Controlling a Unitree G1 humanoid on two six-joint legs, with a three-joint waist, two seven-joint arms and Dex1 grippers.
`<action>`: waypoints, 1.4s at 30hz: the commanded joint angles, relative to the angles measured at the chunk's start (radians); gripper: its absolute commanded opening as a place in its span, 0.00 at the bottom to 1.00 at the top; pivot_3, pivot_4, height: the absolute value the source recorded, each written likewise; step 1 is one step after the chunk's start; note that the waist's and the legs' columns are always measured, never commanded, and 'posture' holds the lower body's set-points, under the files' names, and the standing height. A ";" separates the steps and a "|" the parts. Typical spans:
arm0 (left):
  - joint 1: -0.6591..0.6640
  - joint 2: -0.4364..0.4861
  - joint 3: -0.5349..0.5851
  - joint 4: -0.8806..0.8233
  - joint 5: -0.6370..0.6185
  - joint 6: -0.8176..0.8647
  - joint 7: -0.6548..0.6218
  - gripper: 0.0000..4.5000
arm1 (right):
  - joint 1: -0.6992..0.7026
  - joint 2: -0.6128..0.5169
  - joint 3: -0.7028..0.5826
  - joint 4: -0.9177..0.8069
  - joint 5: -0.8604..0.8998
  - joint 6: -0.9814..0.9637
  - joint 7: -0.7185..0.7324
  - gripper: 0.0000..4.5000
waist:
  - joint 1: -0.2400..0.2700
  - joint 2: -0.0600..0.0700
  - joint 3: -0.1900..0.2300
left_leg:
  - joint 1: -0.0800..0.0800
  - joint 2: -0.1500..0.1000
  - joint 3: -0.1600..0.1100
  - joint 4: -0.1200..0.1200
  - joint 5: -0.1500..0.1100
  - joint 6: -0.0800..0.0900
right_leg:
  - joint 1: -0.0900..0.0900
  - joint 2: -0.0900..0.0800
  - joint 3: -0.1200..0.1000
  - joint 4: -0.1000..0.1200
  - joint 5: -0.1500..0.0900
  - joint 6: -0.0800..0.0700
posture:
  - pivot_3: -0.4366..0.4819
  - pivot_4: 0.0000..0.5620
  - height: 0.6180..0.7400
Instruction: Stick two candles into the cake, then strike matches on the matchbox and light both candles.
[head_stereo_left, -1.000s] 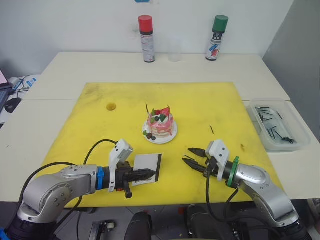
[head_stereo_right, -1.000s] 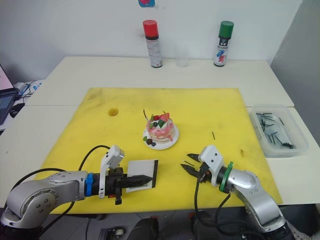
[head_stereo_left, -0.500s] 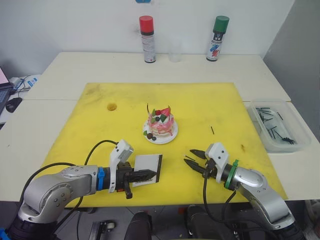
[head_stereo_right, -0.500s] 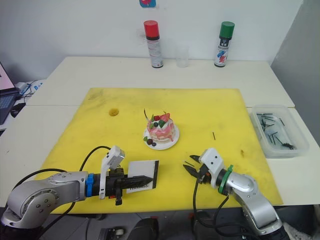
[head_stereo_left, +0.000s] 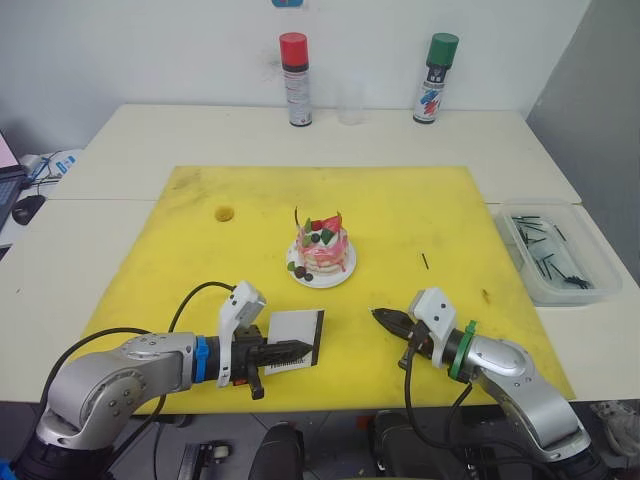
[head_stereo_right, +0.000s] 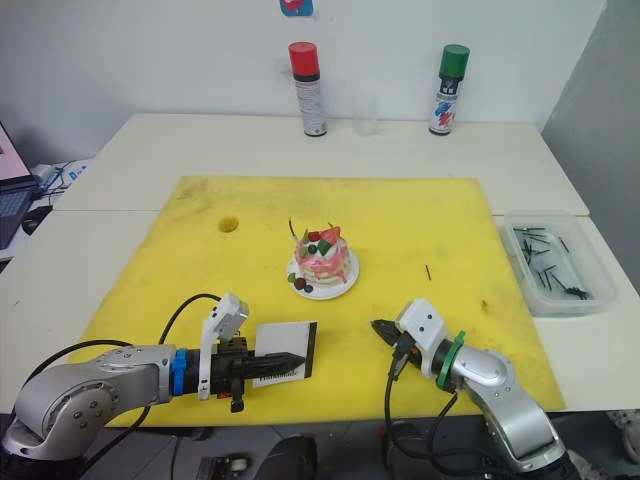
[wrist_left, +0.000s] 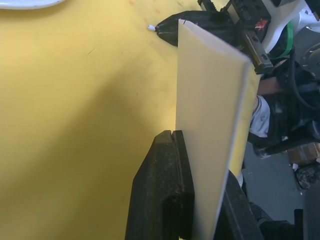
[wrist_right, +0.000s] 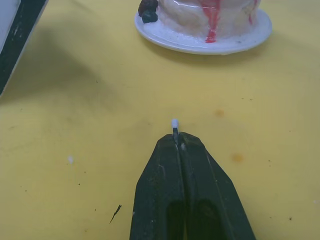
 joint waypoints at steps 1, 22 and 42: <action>0.005 -0.003 -0.003 -0.005 0.011 -0.029 -0.026 0.00 | -0.008 -0.008 -0.034 -0.045 0.035 0.026 0.010 0.01 | 0.000 0.000 0.000 | 0.000 0.000 0.000 0.000 0.000 0.000 | 0.000 0.000 0.000 0.000 0.000 0.000 | 0.48 0.27 1.00; -0.042 -0.030 -0.031 0.001 0.006 -0.018 -0.038 0.00 | -0.012 -0.021 -0.023 0.010 0.018 0.035 0.017 0.01 | 0.000 0.000 0.000 | 0.000 0.000 0.000 0.000 0.000 0.000 | 0.000 0.000 0.000 0.000 0.000 0.001 | 0.48 0.27 1.00; -0.053 -0.036 -0.025 -0.002 0.007 0.005 -0.038 0.00 | 0.045 0.015 -0.010 0.034 0.015 -0.038 0.007 0.27 | 0.000 -0.001 0.000 | 0.002 0.000 0.000 0.000 0.000 0.000 | 0.002 0.000 0.000 0.000 0.000 0.000 | 0.48 0.27 1.00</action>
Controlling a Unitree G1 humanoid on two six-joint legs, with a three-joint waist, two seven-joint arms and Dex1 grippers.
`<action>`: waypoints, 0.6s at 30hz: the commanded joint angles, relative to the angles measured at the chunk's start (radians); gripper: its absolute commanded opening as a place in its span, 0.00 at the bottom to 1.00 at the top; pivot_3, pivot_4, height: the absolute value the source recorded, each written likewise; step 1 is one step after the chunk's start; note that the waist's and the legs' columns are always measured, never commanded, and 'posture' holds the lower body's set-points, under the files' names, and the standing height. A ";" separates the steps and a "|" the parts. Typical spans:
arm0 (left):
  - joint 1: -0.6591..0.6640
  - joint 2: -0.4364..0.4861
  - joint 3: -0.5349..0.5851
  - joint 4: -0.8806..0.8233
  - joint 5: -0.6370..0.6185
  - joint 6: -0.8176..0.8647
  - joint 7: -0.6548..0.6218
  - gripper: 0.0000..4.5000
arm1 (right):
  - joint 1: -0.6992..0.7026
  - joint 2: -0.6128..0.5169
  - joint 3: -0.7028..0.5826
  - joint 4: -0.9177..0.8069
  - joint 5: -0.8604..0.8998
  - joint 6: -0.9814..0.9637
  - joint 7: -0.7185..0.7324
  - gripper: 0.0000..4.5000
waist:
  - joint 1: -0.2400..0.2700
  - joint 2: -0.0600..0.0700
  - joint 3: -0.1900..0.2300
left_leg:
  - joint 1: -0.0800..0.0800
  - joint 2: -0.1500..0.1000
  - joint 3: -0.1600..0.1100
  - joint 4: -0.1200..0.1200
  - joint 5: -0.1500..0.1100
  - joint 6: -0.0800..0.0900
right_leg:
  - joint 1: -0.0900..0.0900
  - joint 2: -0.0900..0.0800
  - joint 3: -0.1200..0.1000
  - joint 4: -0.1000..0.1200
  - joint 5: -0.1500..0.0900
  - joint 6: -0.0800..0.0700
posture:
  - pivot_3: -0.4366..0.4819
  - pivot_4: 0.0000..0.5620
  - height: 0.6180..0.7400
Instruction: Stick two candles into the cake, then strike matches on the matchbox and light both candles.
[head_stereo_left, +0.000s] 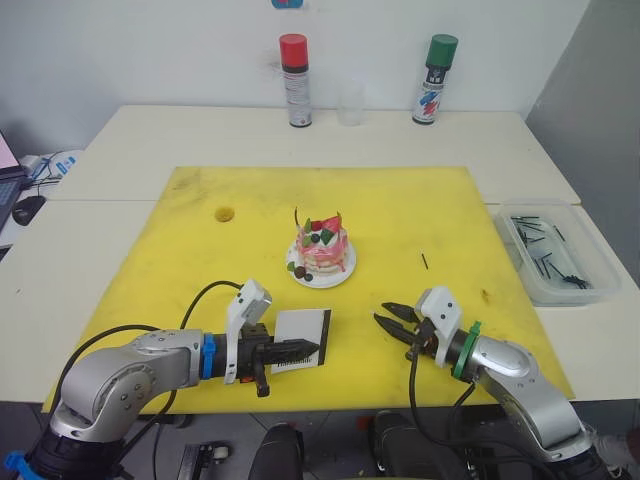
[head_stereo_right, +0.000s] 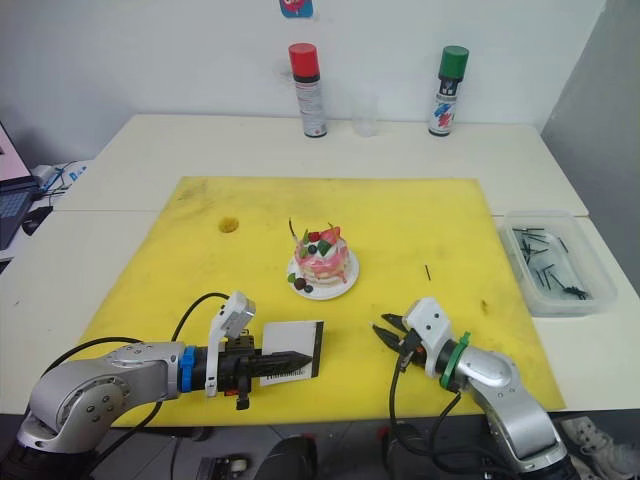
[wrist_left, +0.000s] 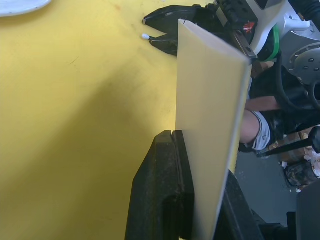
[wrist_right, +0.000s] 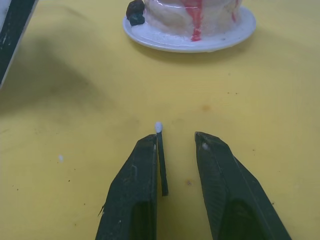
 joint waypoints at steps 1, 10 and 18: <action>-0.014 -0.001 0.004 -0.028 -0.011 -0.003 -0.002 0.00 | 0.017 0.000 0.024 0.006 -0.013 0.002 0.003 0.27 | 0.000 0.000 0.000 | 0.000 0.000 0.000 0.000 0.000 0.000 | 0.000 0.000 0.000 0.000 0.000 0.000 | 0.48 0.27 1.00; -0.015 0.002 0.003 -0.029 -0.012 0.004 -0.002 0.00 | 0.007 0.008 0.038 0.003 -0.027 0.008 0.003 0.00 | 0.000 -0.001 -0.001 | 0.000 0.000 0.000 0.000 0.000 0.000 | 0.000 0.000 0.000 0.000 0.000 0.000 | 0.48 0.27 1.00; -0.038 0.021 0.031 -0.011 -0.055 0.008 -0.062 0.00 | -0.039 -0.017 -0.029 -0.119 0.042 0.041 0.030 0.00 | 0.000 -0.001 -0.001 | 0.000 0.000 0.000 0.000 0.000 0.000 | 0.000 0.000 0.000 0.000 0.000 0.000 | 0.48 0.27 1.00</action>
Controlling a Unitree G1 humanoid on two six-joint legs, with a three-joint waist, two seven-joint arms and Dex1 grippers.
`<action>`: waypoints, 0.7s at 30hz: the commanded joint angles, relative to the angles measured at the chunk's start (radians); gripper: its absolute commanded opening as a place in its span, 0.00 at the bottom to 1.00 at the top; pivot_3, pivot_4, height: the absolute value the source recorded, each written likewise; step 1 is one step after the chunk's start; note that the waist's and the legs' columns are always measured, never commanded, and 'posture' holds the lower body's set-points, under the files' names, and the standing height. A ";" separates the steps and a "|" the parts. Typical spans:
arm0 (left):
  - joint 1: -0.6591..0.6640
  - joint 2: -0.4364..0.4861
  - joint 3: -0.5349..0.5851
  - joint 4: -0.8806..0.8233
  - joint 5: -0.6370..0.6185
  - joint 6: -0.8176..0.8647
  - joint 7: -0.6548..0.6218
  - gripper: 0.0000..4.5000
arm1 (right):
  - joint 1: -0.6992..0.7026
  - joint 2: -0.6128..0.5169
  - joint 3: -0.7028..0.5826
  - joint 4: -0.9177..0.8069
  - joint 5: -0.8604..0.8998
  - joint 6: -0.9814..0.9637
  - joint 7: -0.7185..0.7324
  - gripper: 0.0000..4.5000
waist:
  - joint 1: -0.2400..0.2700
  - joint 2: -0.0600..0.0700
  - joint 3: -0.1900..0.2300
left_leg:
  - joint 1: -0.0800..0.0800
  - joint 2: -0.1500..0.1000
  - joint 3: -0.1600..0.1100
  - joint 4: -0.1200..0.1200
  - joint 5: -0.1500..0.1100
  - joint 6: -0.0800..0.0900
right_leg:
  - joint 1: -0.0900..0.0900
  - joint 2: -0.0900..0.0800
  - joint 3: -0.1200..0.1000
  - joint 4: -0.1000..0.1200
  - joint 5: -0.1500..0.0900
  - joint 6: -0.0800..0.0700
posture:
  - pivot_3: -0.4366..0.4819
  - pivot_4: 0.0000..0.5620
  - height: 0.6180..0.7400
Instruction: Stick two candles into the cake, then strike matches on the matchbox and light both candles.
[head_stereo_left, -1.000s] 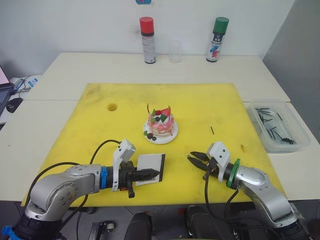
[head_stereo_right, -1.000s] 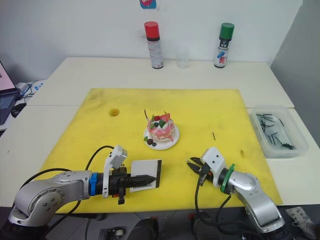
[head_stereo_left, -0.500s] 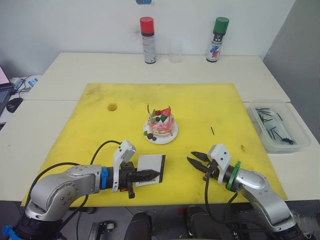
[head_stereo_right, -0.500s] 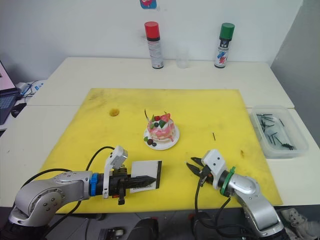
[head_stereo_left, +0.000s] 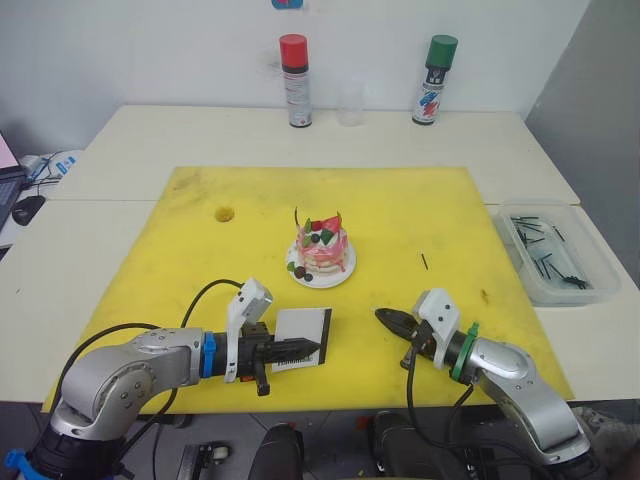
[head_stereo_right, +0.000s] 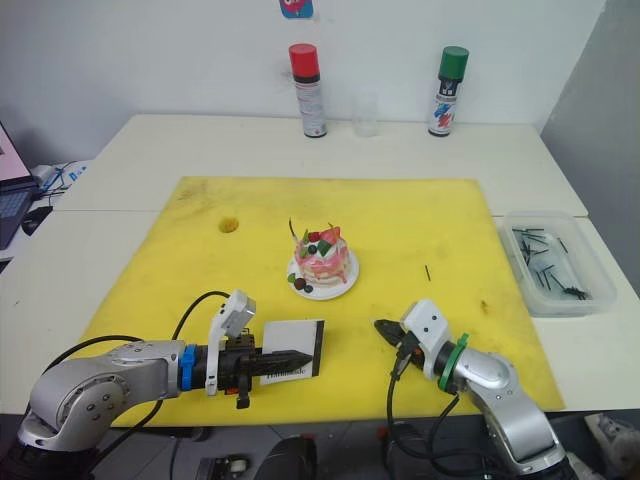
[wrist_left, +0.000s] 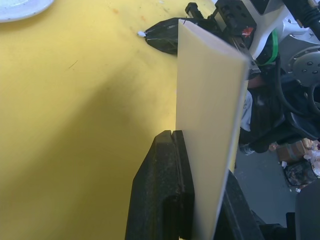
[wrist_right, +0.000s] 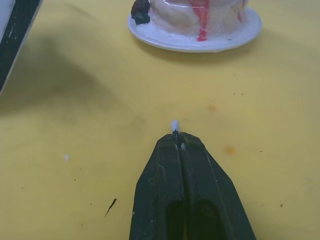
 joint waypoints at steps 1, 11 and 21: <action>-0.030 0.024 0.030 -0.003 -0.042 -0.005 -0.064 0.00 | -0.059 -0.032 -0.032 -0.116 0.045 0.029 0.032 0.00 | 0.000 0.000 0.000 | 0.000 0.000 0.000 0.000 0.000 0.000 | 0.000 0.000 0.000 0.000 0.000 0.000 | 0.48 0.27 1.00; -0.183 -0.033 -0.007 0.105 0.058 -0.081 -0.056 0.00 | -0.333 -0.211 0.037 -0.245 0.123 0.198 0.203 0.00 | 0.001 0.000 0.000 | -0.001 0.000 -0.002 0.000 0.000 0.000 | 0.000 0.001 -0.001 -0.001 0.001 0.001 | 0.48 0.27 1.00; -0.226 -0.044 -0.002 0.128 0.034 -0.035 -0.072 0.00 | -0.447 -0.207 0.151 -0.200 0.046 0.231 0.202 0.00 | 0.001 0.000 0.000 | -0.003 0.000 -0.003 0.000 0.000 0.000 | -0.002 0.001 -0.002 0.000 0.002 0.004 | 0.48 0.27 1.00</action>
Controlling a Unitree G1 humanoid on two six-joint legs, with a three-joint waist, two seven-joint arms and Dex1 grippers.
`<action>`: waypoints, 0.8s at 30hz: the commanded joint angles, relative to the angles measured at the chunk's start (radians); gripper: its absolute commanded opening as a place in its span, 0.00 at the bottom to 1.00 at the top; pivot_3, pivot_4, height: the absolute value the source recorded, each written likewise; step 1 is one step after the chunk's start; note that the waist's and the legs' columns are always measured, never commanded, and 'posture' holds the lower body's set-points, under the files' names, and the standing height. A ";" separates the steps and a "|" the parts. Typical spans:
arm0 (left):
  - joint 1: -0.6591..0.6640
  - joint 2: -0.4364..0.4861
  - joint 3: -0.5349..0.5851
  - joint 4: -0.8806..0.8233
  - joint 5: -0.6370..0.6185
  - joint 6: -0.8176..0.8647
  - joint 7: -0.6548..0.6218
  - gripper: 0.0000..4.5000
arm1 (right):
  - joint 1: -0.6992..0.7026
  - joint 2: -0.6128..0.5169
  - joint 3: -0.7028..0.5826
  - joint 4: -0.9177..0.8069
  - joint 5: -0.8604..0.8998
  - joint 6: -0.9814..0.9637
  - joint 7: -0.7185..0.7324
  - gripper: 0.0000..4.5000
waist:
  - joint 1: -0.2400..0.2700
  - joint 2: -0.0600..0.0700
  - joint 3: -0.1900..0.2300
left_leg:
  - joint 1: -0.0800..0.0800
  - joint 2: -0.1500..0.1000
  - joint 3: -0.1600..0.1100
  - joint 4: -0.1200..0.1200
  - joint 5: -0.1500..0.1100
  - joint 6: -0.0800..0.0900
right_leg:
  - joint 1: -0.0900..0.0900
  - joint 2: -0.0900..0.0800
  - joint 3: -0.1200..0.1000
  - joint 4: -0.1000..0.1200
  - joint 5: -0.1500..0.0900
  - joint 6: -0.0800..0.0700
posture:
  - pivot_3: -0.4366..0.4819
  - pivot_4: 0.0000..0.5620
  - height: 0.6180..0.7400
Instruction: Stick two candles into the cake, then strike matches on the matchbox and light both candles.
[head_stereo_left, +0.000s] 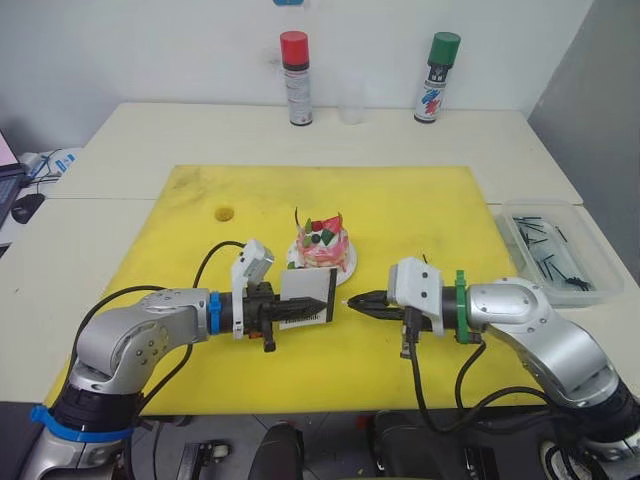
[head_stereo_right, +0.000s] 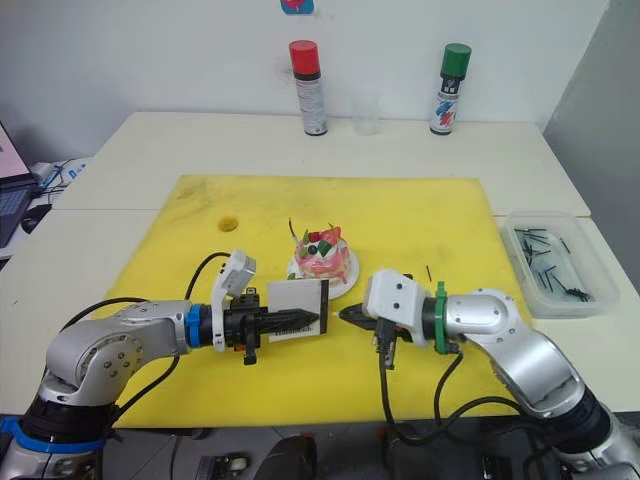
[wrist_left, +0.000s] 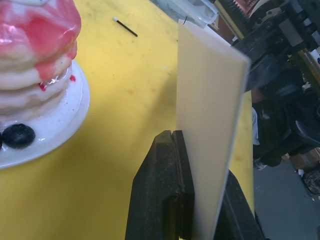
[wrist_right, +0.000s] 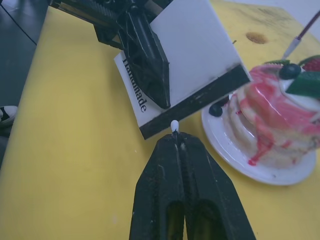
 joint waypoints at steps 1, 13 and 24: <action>-0.029 -0.003 0.024 0.003 -0.042 0.037 -0.002 0.00 | -0.024 0.007 0.013 -0.007 -0.023 -0.015 0.000 0.00 | 0.000 0.000 0.000 | 0.000 0.000 0.000 0.000 0.000 0.000 | 0.000 0.000 0.000 0.000 0.000 0.000 | 0.48 0.27 1.00; -0.060 -0.013 0.028 0.028 -0.074 0.102 0.007 0.00 | -0.028 0.020 0.040 0.016 -0.047 -0.060 0.021 0.00 | 0.000 0.000 0.000 | 0.000 0.000 -0.001 0.000 0.000 0.000 | 0.000 0.000 -0.001 0.000 0.000 0.000 | 0.48 0.27 1.00; -0.043 -0.018 0.026 0.023 -0.077 0.097 0.003 0.00 | -0.032 0.033 0.069 0.060 -0.093 -0.089 0.039 0.00 | 0.000 0.000 0.000 | 0.000 0.000 -0.001 0.000 0.000 0.000 | 0.000 0.000 -0.001 0.001 0.000 0.000 | 0.48 0.27 1.00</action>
